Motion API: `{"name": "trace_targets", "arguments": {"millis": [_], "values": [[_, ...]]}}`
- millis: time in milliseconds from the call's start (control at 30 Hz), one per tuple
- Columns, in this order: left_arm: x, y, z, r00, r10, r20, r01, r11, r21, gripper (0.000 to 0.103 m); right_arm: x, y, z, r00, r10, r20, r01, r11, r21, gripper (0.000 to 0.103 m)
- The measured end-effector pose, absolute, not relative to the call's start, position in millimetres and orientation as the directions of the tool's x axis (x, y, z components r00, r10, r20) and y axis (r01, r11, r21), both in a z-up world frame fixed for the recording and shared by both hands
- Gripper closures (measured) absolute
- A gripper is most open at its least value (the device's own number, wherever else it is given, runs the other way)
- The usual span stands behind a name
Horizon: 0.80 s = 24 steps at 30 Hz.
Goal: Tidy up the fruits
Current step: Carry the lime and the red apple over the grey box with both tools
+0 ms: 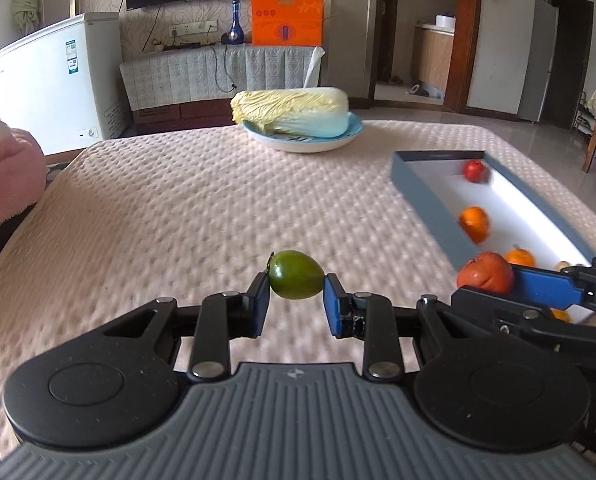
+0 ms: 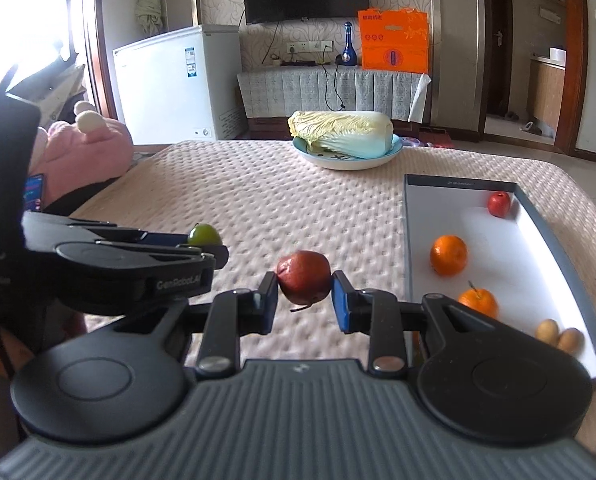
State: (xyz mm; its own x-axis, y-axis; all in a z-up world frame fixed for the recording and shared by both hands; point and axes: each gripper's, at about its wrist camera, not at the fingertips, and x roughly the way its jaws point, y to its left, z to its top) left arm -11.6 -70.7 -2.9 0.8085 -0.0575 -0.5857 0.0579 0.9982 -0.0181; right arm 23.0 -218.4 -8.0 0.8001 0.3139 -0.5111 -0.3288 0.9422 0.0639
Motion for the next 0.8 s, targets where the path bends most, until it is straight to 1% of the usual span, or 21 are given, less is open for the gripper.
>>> {"name": "trace_targets", "arguments": {"millis": [100, 400, 800], "values": [[-19.4, -79.6, 4.8, 0.818, -0.063, -0.572, 0.065, 0.998, -0.017, 0.069, 16.0, -232.9, -3.4, 0.808, 0.318, -0.495, -0.328, 0.942, 0.069, 0.071], [-11.2, -114.9, 9.1, 0.817, -0.095, -0.569, 0.095, 0.995, -0.029, 0.069, 4.9, -279.8, 4.5, 0.829, 0.299, -0.472, -0.296, 0.952, 0.085, 0.071], [6.1, -172.8, 6.1, 0.806, -0.189, -0.560, 0.196, 0.979, -0.049, 0.069, 5.2, -324.4, 0.7, 0.837, 0.233, -0.496, -0.212, 0.972, 0.098, 0.071]]}}
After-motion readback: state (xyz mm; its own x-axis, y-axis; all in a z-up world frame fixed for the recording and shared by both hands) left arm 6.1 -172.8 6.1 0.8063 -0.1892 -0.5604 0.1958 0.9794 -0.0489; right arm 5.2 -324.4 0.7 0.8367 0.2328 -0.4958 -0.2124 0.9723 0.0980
